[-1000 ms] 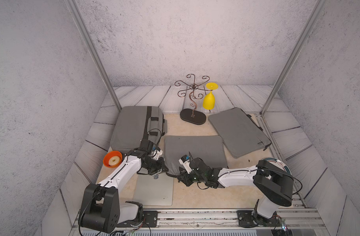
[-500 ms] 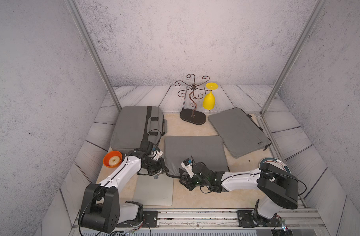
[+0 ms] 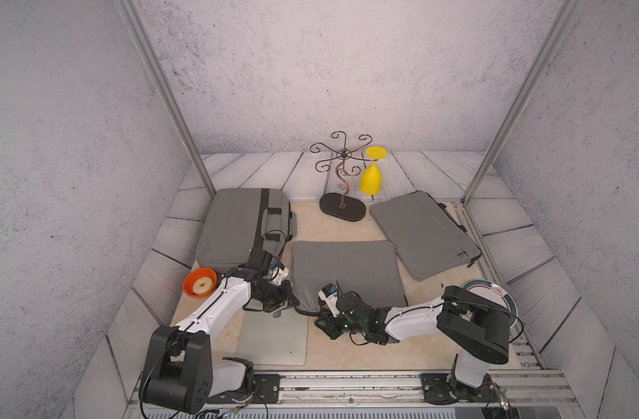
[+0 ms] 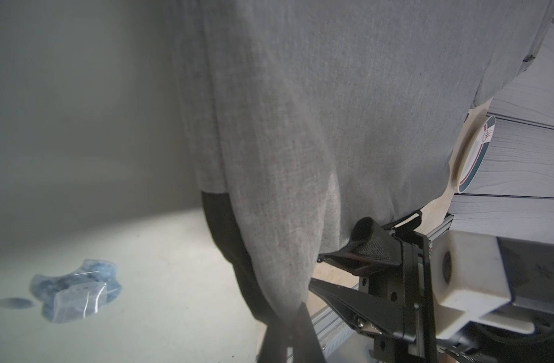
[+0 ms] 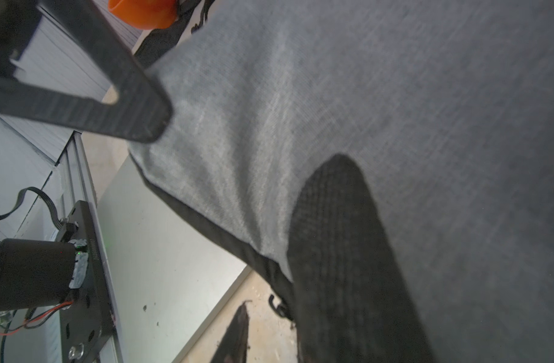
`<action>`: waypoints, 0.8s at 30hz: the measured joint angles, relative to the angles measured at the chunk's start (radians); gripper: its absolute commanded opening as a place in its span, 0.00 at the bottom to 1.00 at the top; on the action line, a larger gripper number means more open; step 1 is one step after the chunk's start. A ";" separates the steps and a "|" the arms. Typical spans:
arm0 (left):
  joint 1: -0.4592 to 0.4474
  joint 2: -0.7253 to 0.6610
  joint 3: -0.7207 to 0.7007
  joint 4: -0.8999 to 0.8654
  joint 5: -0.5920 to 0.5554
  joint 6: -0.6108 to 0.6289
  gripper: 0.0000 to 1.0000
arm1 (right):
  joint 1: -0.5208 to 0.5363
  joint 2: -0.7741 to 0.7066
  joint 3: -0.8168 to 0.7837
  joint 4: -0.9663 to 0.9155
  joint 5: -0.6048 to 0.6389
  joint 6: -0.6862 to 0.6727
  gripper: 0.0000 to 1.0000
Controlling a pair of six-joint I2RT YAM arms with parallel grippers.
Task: Open the zippered laptop bag and take out the laptop
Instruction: Unzip the zipper on the zippered laptop bag.
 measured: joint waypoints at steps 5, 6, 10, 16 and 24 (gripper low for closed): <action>0.000 -0.002 -0.005 0.005 0.000 0.000 0.00 | 0.003 0.005 0.000 0.010 0.020 0.009 0.20; 0.000 -0.003 -0.006 0.006 0.000 0.000 0.00 | 0.003 0.008 0.000 0.014 0.022 0.011 0.17; 0.000 -0.005 -0.008 0.008 0.000 0.000 0.00 | 0.002 0.012 0.000 0.030 0.028 0.021 0.08; 0.000 -0.005 -0.012 0.011 0.000 0.000 0.00 | 0.004 0.012 -0.009 0.055 0.030 0.027 0.04; 0.000 -0.005 -0.013 0.010 0.000 0.000 0.00 | 0.038 0.008 0.034 -0.042 0.052 -0.032 0.01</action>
